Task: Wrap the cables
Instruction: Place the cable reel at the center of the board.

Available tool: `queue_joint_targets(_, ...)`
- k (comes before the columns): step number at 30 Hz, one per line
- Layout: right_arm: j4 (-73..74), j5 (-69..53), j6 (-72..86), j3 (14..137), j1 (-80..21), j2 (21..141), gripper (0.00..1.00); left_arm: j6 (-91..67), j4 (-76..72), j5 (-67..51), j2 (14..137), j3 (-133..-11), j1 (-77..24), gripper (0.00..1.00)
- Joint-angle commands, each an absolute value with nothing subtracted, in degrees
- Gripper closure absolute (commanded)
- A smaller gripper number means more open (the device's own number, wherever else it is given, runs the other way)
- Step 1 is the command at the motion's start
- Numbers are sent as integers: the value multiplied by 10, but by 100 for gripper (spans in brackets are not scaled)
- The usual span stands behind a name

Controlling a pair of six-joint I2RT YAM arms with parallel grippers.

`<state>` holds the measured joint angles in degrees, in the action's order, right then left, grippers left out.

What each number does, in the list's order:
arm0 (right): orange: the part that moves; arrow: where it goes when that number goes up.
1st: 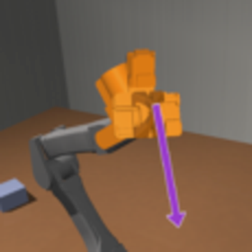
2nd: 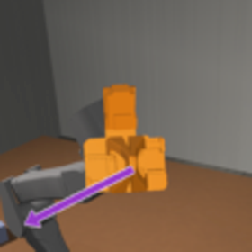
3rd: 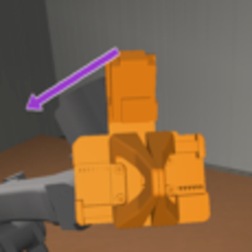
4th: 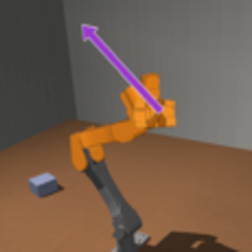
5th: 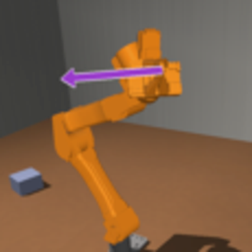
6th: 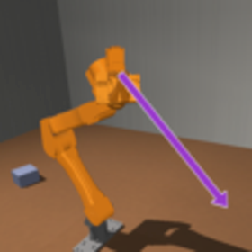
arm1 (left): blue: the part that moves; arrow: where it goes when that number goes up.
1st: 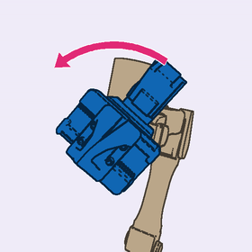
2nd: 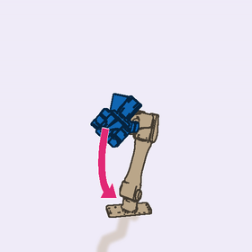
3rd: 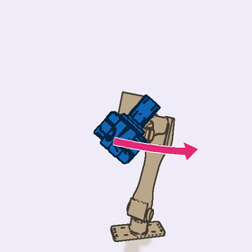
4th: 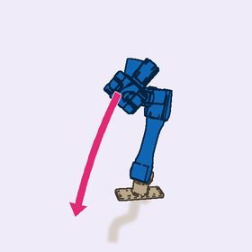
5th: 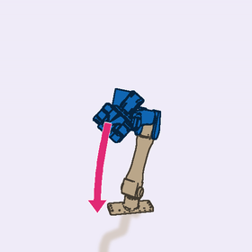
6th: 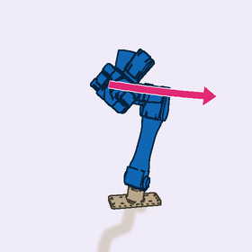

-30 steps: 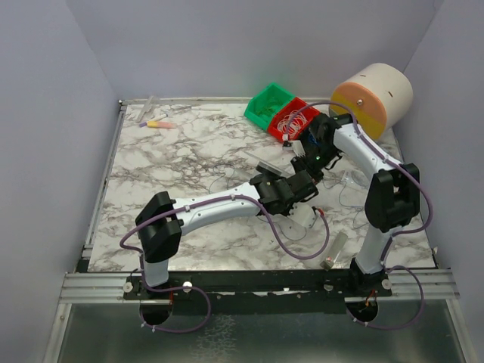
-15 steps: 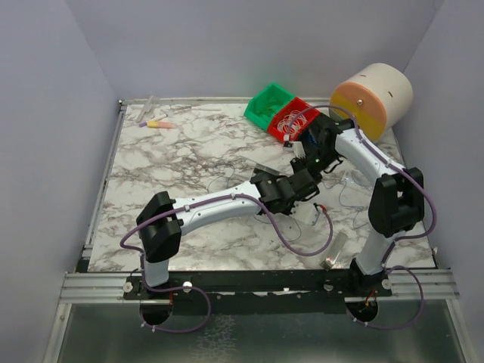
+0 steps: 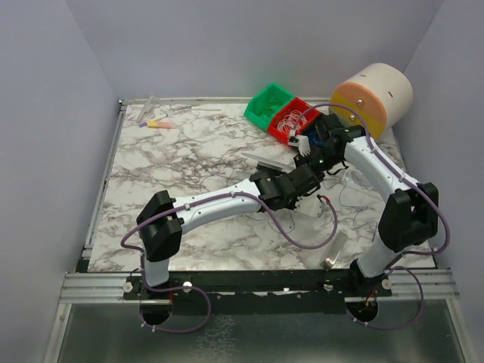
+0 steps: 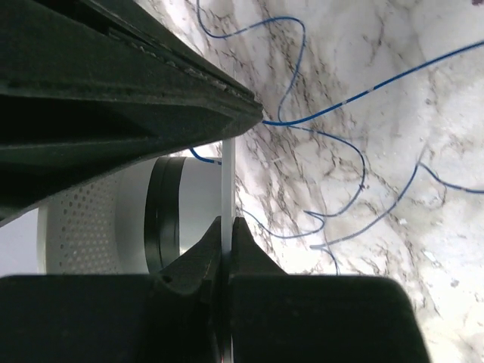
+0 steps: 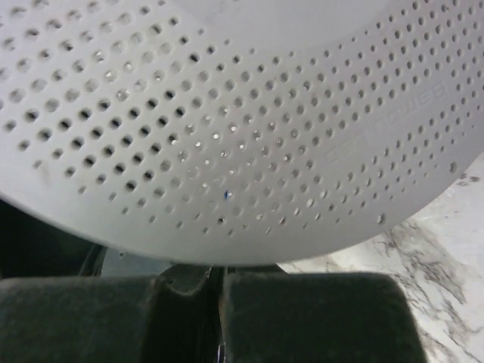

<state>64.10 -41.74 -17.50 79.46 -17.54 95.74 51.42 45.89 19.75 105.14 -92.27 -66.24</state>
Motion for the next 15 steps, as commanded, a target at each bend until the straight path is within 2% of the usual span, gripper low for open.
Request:
queue_joint_targets(1, 548, -391, -149, 781, -160, 915, 100, 508, 357, 161, 1022, -914, -641, 100)
queue_joint_targets(8, 498, -389, -134, 763, -105, 874, 100, 485, 344, 107, 1006, -889, -579, 100)
queue_joint_targets(15, 447, -395, -131, 727, -72, 864, 99, 427, 339, 74, 1044, -912, -523, 100)
